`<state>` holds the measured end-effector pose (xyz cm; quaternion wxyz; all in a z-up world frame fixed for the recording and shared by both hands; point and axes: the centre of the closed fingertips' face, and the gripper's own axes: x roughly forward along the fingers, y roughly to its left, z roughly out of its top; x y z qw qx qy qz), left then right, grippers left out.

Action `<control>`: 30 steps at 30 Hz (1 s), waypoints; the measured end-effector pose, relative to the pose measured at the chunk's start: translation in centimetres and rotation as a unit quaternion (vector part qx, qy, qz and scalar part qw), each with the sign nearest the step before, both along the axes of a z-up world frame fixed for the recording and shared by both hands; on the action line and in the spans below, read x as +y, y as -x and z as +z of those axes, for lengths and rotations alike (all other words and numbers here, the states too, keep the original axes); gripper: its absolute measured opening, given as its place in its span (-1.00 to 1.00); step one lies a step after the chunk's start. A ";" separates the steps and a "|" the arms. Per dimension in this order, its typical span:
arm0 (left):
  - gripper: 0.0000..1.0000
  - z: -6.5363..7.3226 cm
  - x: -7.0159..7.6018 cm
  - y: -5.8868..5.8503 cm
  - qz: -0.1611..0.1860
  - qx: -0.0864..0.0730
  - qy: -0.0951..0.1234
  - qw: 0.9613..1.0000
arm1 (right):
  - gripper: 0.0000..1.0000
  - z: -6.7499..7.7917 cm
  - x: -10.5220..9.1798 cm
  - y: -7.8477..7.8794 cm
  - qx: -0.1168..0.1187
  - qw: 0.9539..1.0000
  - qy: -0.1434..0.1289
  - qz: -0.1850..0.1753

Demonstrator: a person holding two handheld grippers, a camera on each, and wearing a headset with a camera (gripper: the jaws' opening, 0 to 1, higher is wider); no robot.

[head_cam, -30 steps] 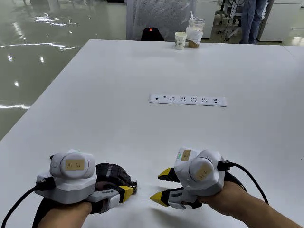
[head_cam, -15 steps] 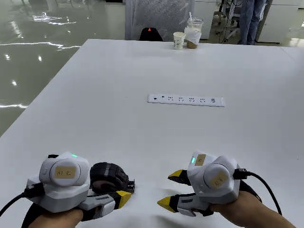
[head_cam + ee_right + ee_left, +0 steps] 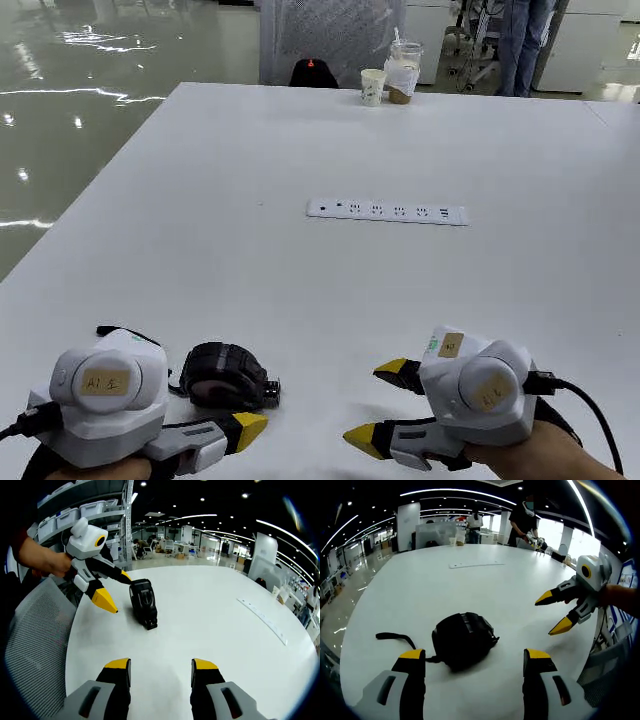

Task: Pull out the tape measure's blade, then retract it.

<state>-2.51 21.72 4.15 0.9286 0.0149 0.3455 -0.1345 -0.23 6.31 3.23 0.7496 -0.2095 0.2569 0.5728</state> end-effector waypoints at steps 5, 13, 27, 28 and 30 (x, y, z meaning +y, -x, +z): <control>0.62 0.4 -0.3 0.3 -0.022 -0.016 -0.004 1.000 | 0.00 0.2 -1.1 0.2 0.000 1.000 -0.009 -0.022; 0.73 1.1 -0.9 0.4 -0.049 -0.038 0.008 0.998 | 0.10 0.9 -2.3 0.5 -0.004 0.998 -0.034 -0.043; 0.80 1.0 -0.3 1.1 -0.060 -0.047 0.022 0.997 | 0.39 1.1 -4.3 1.0 -0.001 0.995 -0.049 -0.086; 0.80 1.0 -0.3 1.1 -0.062 -0.050 0.020 0.997 | 0.39 1.1 -4.5 1.1 -0.002 0.995 -0.050 -0.087; 0.82 1.1 -0.3 1.3 -0.068 -0.053 0.017 0.996 | 0.39 1.1 -4.7 1.2 0.003 0.994 -0.052 -0.091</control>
